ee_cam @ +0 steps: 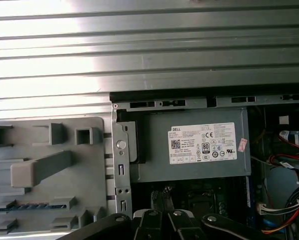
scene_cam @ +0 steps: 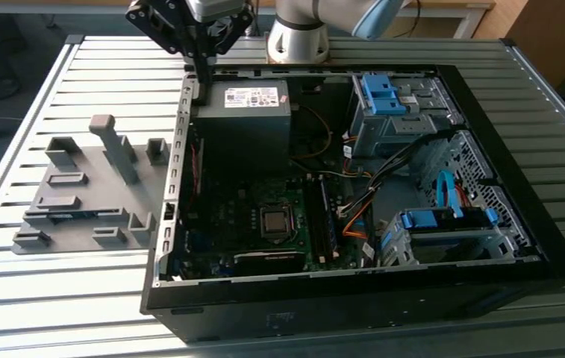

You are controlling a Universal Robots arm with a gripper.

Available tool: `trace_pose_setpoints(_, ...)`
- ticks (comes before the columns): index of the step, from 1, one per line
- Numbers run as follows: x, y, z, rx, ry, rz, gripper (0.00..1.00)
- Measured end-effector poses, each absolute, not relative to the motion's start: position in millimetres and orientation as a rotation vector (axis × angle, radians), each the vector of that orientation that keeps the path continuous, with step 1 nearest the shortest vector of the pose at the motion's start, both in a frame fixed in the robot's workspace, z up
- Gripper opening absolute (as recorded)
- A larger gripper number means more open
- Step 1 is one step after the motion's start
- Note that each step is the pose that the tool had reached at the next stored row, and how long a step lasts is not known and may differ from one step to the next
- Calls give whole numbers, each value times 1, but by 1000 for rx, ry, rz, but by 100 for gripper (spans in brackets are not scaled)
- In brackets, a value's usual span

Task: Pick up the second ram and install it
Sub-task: 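Reach for the second ram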

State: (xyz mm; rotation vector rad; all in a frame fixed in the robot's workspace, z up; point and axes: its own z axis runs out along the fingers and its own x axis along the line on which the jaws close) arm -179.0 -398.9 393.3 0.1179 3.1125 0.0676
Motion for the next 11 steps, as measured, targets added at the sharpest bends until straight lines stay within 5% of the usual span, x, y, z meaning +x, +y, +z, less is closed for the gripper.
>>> trace_pose_setpoints(11,-182,-399,393,118,3113,68,11)
